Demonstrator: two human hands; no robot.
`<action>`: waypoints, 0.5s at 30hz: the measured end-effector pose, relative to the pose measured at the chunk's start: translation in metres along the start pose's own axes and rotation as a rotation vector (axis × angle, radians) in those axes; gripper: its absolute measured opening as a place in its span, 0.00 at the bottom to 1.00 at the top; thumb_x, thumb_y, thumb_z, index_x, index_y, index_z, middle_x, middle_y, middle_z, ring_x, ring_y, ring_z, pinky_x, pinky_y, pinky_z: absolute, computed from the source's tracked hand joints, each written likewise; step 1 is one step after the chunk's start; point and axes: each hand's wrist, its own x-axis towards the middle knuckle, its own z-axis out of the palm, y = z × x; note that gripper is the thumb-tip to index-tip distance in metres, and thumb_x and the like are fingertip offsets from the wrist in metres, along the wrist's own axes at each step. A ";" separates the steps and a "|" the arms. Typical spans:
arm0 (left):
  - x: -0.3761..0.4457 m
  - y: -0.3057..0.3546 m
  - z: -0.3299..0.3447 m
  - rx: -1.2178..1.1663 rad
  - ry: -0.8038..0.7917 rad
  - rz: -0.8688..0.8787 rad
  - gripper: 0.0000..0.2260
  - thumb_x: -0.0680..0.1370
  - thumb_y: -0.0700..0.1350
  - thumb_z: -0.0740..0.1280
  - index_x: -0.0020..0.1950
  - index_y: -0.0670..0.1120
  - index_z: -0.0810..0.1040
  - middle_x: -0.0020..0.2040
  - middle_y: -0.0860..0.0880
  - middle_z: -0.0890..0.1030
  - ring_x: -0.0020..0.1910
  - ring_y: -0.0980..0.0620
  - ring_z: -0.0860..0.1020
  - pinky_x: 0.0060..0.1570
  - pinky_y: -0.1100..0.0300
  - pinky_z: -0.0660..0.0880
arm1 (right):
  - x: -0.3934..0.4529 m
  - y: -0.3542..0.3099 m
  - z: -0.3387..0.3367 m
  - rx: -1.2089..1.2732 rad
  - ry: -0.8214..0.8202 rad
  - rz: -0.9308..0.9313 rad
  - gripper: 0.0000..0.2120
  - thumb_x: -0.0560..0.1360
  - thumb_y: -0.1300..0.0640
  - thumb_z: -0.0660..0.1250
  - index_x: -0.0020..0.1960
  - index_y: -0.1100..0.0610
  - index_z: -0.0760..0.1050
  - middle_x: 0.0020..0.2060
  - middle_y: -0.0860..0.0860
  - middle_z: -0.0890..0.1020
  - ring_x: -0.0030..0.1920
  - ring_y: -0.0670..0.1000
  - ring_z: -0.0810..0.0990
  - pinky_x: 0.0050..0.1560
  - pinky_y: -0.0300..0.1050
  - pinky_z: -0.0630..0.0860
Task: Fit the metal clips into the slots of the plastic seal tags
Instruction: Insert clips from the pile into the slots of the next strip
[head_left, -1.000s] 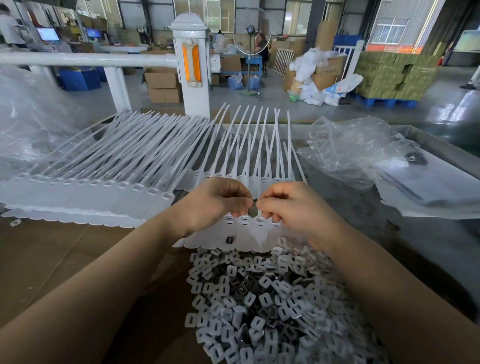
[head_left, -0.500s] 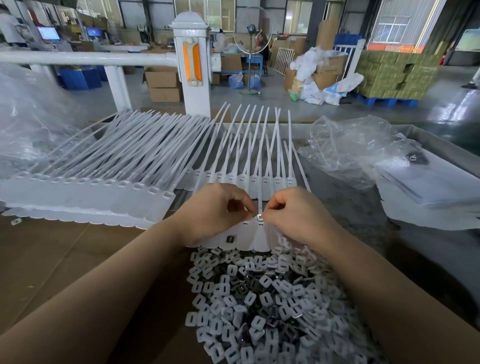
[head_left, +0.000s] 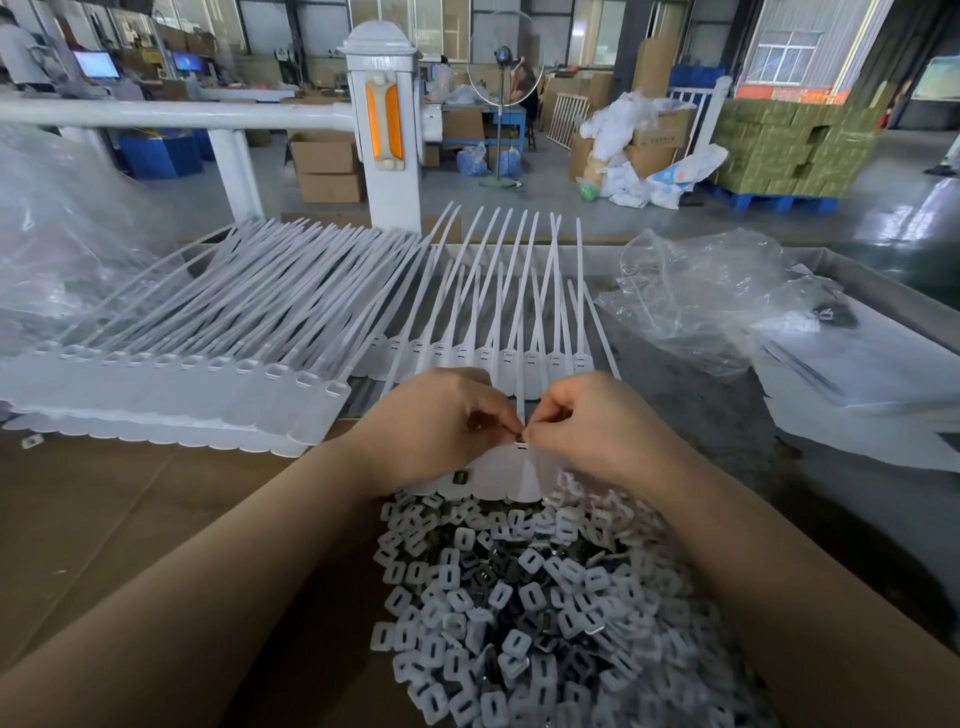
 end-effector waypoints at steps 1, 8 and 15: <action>0.000 0.000 0.000 0.023 0.000 0.015 0.06 0.76 0.46 0.73 0.52 0.52 0.86 0.44 0.55 0.81 0.40 0.58 0.79 0.45 0.54 0.79 | 0.000 0.001 -0.001 0.004 -0.002 -0.001 0.03 0.72 0.53 0.73 0.39 0.48 0.81 0.35 0.44 0.83 0.34 0.42 0.80 0.34 0.37 0.76; -0.001 0.002 -0.001 0.083 -0.010 0.037 0.07 0.77 0.47 0.72 0.53 0.54 0.86 0.44 0.56 0.80 0.40 0.58 0.79 0.44 0.54 0.79 | -0.001 0.004 -0.003 0.007 0.020 -0.028 0.06 0.71 0.53 0.75 0.38 0.45 0.80 0.35 0.46 0.82 0.33 0.44 0.80 0.29 0.37 0.74; -0.001 -0.002 -0.002 0.025 -0.005 -0.003 0.06 0.76 0.45 0.73 0.51 0.52 0.87 0.44 0.56 0.81 0.40 0.59 0.79 0.46 0.56 0.78 | -0.002 0.000 -0.004 -0.008 0.004 -0.043 0.05 0.72 0.54 0.74 0.38 0.45 0.82 0.35 0.46 0.85 0.38 0.52 0.84 0.41 0.51 0.83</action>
